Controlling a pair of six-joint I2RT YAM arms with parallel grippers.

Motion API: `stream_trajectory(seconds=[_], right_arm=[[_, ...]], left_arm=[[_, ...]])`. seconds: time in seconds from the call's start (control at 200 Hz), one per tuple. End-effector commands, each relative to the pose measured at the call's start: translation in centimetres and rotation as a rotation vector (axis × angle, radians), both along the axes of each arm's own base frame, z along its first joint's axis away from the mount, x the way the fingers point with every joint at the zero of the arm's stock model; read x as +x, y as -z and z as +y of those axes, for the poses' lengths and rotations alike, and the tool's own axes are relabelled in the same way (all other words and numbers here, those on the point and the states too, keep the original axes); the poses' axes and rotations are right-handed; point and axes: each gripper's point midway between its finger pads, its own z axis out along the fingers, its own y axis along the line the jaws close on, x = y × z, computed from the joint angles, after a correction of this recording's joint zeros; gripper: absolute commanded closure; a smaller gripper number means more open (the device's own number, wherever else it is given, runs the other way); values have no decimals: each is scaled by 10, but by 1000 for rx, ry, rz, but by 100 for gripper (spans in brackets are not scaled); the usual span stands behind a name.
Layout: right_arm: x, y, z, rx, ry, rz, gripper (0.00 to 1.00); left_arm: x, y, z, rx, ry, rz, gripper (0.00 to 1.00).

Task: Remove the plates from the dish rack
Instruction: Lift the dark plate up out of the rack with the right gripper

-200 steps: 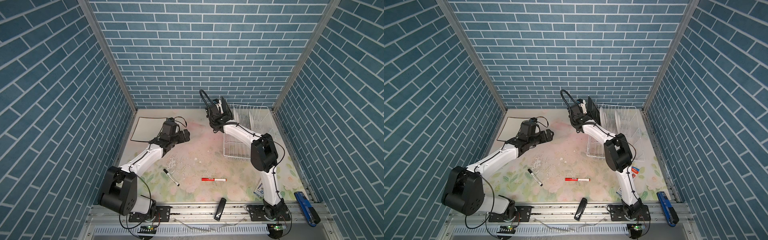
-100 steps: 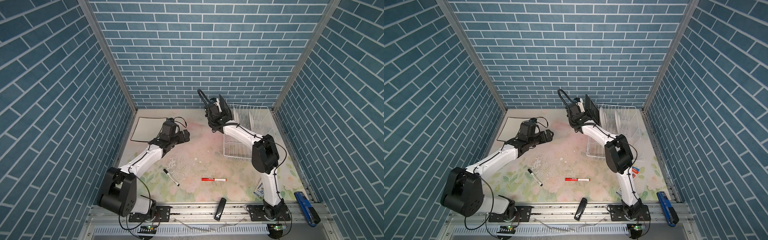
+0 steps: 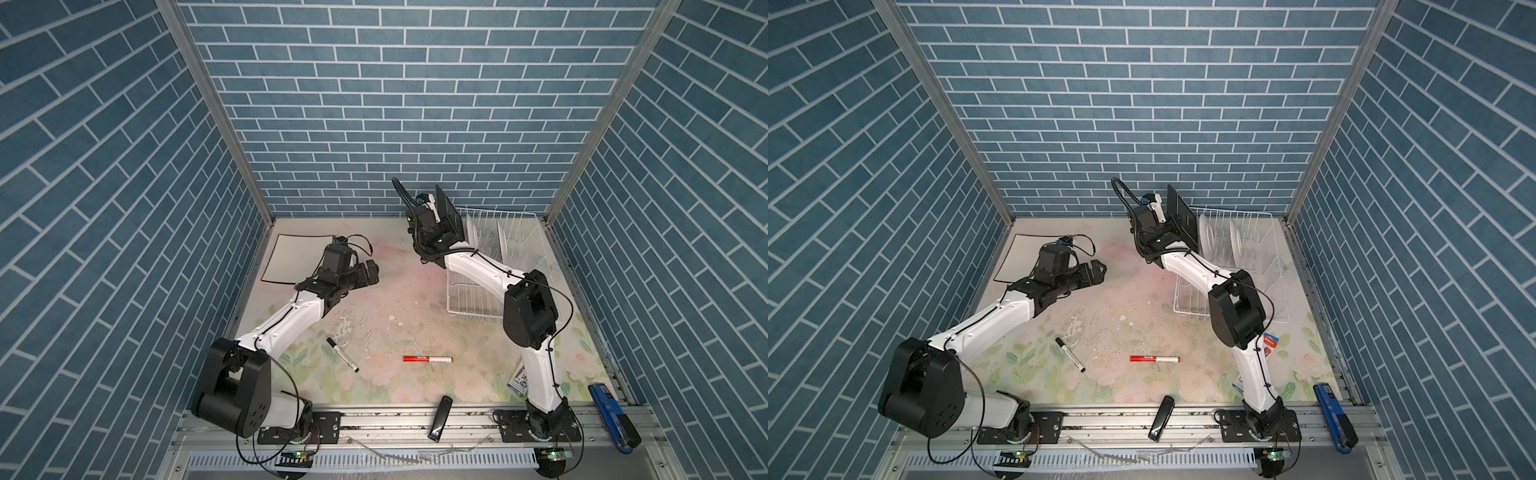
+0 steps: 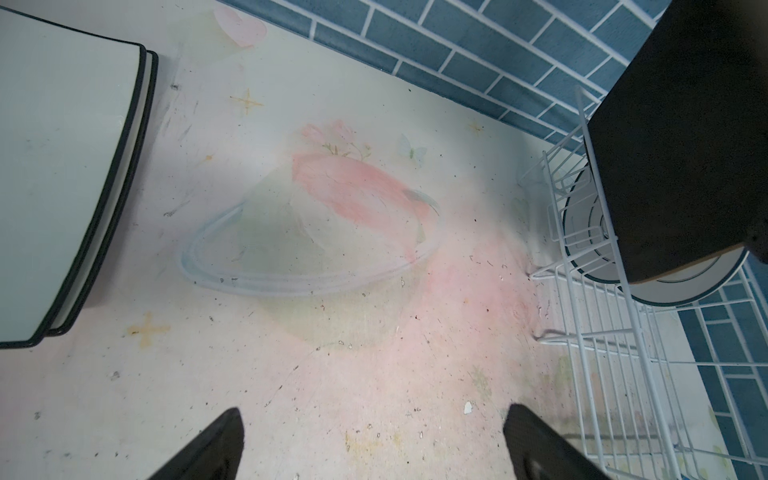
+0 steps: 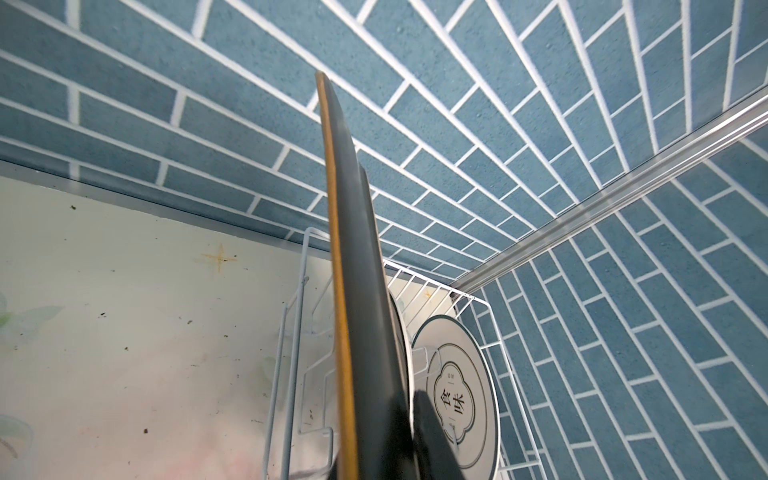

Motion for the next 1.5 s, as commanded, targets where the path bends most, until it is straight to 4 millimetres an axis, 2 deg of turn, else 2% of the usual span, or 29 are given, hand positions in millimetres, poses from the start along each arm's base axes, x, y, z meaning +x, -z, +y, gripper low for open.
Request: stream_trajectory(seconds=[0.0, 0.345, 0.585, 0.7, 0.83, 1.03, 1.296, 1.496], right_arm=[[-19, -88, -10, 116, 42, -199, 100], [-37, -118, -2, 134, 6, -237, 100], [-61, -146, -1, 163, -40, -262, 100], [-73, -157, -6, 228, -68, -270, 100], [-84, -162, -9, 377, -135, -269, 100], [-91, -155, -14, 569, -199, -202, 100], [-88, -126, -21, 950, -284, -51, 100], [-85, -109, -19, 1127, -326, 6, 100]], left_arm=[[-7, -1, 4, 12, -5, -3, 0], [-16, -11, 10, 11, -15, -25, 0], [-25, -24, 13, 1, -18, -55, 0], [-28, -30, 15, -9, -24, -69, 0], [-30, -38, 12, -43, -22, -86, 0], [-33, -50, 10, -79, -15, -110, 0], [-36, -59, 4, -119, 18, -135, 0], [-32, -53, -3, -130, 37, -94, 0]])
